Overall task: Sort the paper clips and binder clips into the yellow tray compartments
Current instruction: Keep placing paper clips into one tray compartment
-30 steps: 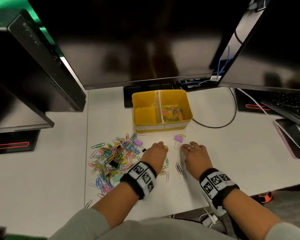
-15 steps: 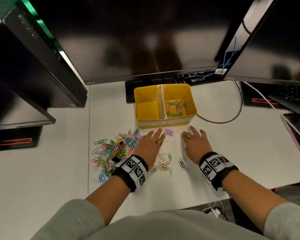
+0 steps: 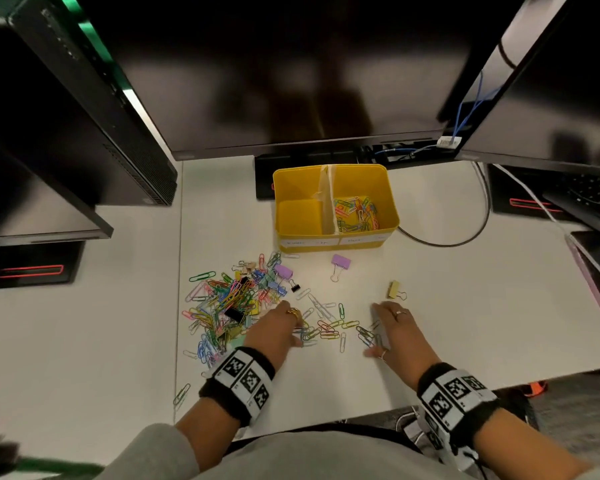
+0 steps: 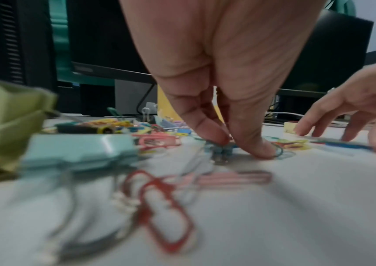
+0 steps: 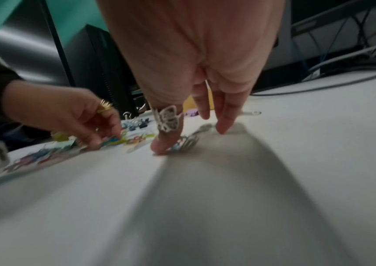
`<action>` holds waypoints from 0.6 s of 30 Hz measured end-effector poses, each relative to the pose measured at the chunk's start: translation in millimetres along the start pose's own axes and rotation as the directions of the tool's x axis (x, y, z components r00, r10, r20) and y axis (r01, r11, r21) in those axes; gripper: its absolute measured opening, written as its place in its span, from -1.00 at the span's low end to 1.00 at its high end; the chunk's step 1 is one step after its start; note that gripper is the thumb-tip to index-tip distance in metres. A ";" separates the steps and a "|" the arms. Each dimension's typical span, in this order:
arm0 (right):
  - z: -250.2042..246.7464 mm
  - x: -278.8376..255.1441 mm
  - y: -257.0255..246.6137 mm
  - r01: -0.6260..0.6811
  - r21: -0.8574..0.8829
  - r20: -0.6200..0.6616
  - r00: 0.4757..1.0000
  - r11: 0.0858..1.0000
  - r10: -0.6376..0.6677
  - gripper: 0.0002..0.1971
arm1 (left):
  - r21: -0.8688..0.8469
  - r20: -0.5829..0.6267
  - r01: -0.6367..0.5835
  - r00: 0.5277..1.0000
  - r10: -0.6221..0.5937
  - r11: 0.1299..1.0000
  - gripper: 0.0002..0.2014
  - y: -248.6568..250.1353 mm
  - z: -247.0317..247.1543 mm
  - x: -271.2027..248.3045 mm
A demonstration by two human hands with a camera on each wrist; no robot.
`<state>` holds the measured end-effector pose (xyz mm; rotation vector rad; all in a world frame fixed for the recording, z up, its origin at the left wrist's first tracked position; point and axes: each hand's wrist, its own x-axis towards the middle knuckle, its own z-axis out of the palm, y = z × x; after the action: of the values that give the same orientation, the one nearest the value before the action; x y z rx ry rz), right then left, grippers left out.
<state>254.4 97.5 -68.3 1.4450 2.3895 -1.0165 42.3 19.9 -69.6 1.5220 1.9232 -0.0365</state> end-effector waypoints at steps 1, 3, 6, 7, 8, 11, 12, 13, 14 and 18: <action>3.0 -1.1 -1.3 0.006 0.005 0.000 1.000 1.000 -0.006 -0.30 | -0.005 0.001 -0.018 1.000 0.018 1.000 -0.67 2.1 1.9 0.2; 10.9 -1.7 -10.8 0.041 -0.005 -0.005 0.999 0.999 -0.041 -0.42 | -0.010 -0.041 -0.042 0.998 0.042 0.999 -0.66 0.5 3.4 -2.2; 27.7 6.1 -29.3 0.123 -0.009 -0.032 0.992 0.992 -0.123 -0.49 | 0.022 -0.110 -0.006 0.994 0.009 1.000 -0.66 -16.8 2.3 -12.0; 31.2 10.3 -35.4 0.166 -0.023 -0.031 0.985 0.986 -0.167 -0.50 | 0.031 -0.111 0.008 0.994 -0.005 0.999 -0.65 -23.2 1.8 -15.6; 33.4 14.4 -41.6 0.206 -0.046 -0.019 0.978 0.977 -0.207 -0.50 | 0.039 -0.104 0.021 0.994 -0.017 0.999 -0.64 -28.5 0.8 -20.0; 34.0 26.2 -56.0 0.285 -0.103 0.033 0.959 0.953 -0.283 -0.51 | 0.050 -0.126 0.067 0.990 -0.060 0.997 -0.59 -39.8 -3.4 -29.0; 32.4 29.4 -60.4 0.304 -0.131 0.038 0.953 0.943 -0.302 -0.51 | 0.036 -0.137 0.085 0.987 -0.079 0.996 -0.59 -40.7 -5.7 -30.4; 30.7 32.3 -64.3 0.323 -0.159 0.041 0.946 0.933 -0.320 -0.50 | 0.021 -0.146 0.101 0.985 -0.097 0.995 -0.61 -39.6 -7.9 -30.8; 29.5 34.6 -67.3 0.340 -0.189 0.052 0.940 0.921 -0.336 -0.48 | 0.004 -0.147 0.114 0.983 -0.112 0.994 -0.64 -36.1 -10.1 -30.9; 25.2 40.1 -69.6 0.383 -0.302 0.123 0.924 0.873 -0.363 -0.47 | -0.036 -0.080 0.145 0.986 -0.147 0.989 -0.51 -14.3 -8.9 -25.2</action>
<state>170.8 89.8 -73.7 0.8474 2.6913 -0.6758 27.9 -2.5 -55.1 1.3796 2.0892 -0.0088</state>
